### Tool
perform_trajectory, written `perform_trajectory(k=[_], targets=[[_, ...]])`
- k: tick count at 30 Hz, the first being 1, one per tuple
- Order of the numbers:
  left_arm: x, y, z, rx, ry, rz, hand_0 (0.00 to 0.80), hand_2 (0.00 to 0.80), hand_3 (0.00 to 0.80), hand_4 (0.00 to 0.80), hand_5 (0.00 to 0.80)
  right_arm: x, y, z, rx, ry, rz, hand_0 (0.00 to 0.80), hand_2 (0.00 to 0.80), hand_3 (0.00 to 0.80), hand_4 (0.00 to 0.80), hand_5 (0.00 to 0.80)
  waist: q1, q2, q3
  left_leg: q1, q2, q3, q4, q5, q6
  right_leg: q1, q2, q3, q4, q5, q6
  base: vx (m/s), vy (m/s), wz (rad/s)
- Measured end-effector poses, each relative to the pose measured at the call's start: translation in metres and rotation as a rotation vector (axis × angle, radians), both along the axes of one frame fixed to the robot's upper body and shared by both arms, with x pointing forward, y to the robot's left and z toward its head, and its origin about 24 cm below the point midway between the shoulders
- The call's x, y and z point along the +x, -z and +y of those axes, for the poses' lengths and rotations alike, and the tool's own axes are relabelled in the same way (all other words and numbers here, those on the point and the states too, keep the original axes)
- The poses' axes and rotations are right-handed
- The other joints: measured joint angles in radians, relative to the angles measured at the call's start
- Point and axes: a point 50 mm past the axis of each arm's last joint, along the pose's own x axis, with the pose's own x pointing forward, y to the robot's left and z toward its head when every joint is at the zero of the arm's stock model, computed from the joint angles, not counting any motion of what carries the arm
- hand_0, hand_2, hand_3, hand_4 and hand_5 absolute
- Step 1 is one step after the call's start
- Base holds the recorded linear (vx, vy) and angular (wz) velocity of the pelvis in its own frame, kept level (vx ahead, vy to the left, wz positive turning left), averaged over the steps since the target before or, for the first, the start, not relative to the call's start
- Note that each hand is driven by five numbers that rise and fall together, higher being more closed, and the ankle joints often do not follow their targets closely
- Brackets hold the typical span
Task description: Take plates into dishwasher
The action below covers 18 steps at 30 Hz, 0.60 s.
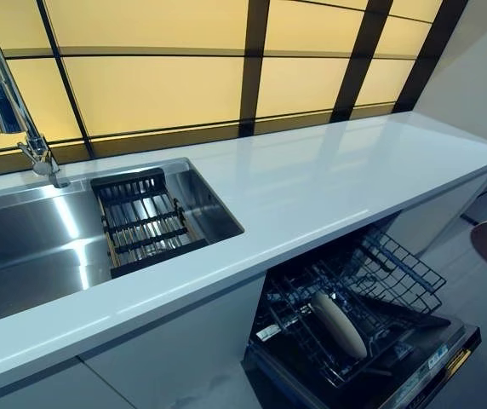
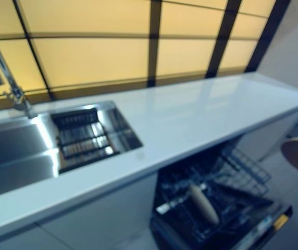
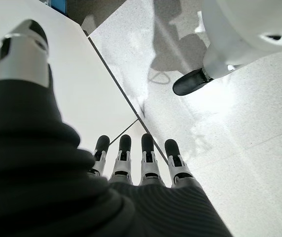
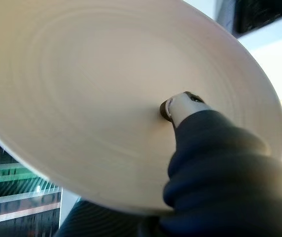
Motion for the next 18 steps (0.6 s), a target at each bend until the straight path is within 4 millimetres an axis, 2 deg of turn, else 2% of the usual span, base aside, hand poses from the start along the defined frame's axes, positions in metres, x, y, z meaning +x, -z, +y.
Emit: perform_trajectory(k=[5, 10, 15, 18], targets=[[0.002, 0.001, -0.007, -0.019, 0.003, -0.01, 0.0, 0.0, 0.0, 0.0, 0.0, 0.007, 0.028, 0.017, 0.126, -0.042, -0.026, 0.8, 0.8, 0.8, 0.8, 0.8, 0.002, 0.028, 0.024, -0.002, 0.0, 0.001, 0.002, 0.0, 0.0, -0.002, 0.0, 0.001, 0.0, 0.001, -0.001, -0.028, -0.013, -0.01], [0.005, 0.001, -0.011, -0.03, 0.008, -0.023, 0.0, 0.0, 0.0, 0.0, 0.0, 0.009, 0.042, 0.022, 0.202, -0.023, -0.038, 0.8, 0.8, 0.8, 0.8, 0.8, 0.008, 0.049, 0.04, -0.002, -0.001, -0.001, 0.003, 0.0, -0.002, -0.002, 0.0, 0.0, 0.0, 0.001, -0.002, -0.004, -0.017, 0.0], [0.004, 0.001, -0.012, -0.033, 0.009, -0.027, 0.0, 0.0, 0.0, 0.0, 0.0, 0.01, 0.043, 0.022, 0.217, -0.004, -0.043, 0.8, 0.8, 0.8, 0.8, 0.8, 0.029, 0.067, 0.054, -0.004, -0.002, -0.007, 0.004, 0.001, -0.003, -0.003, -0.002, -0.001, -0.001, 0.001, -0.001, -0.044, -0.05, 0.01], [0.005, 0.0, -0.013, -0.039, 0.013, -0.034, 0.0, 0.0, 0.0, 0.0, 0.0, 0.019, 0.033, 0.024, 0.229, -0.001, -0.086, 0.8, 0.8, 0.8, 0.8, 0.8, 0.03, 0.085, 0.076, -0.024, -0.005, -0.011, 0.005, 0.005, 0.001, -0.018, -0.005, -0.003, -0.001, 0.004, 0.001, -0.111, -0.053, 0.03]])
